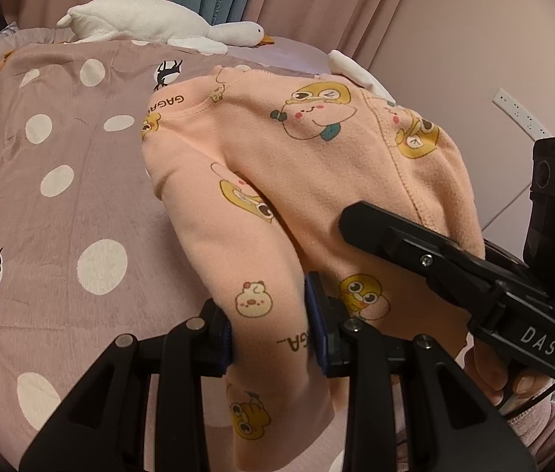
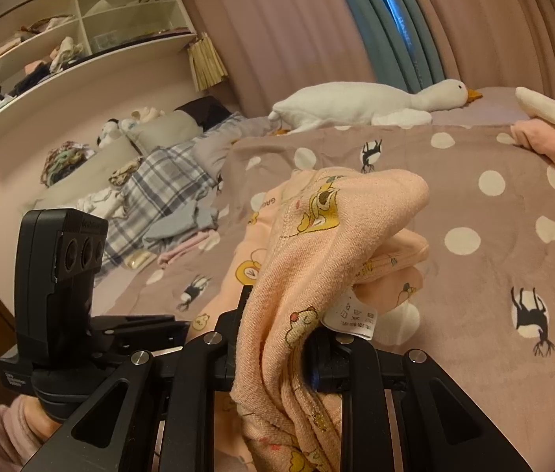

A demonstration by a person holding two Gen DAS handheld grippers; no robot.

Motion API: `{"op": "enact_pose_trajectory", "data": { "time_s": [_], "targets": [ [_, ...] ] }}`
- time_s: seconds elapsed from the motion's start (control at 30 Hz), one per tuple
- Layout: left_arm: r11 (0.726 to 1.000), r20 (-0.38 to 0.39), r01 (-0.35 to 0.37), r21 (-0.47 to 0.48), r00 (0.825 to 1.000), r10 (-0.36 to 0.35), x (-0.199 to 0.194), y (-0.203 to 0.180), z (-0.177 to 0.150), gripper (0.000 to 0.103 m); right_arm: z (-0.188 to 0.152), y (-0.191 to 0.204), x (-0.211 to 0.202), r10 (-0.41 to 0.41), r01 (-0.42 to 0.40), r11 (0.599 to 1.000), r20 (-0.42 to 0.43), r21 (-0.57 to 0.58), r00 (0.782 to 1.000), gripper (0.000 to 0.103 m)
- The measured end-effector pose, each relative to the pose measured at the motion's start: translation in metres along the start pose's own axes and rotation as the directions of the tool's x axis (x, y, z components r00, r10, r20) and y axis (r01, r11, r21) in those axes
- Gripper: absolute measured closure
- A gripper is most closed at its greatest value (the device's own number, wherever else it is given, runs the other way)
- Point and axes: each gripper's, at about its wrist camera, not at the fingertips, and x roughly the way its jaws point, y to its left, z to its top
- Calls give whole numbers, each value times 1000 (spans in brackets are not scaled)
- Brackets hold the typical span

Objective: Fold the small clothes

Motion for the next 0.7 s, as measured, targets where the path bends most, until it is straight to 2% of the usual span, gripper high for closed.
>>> {"op": "enact_pose_trajectory", "data": {
  "time_s": [0.7],
  "targets": [
    [1000,-47,-28,-13,999,27,25,14,12,72,8,-12,33,4,-3,999,-39,33,999,79]
  ]
}}
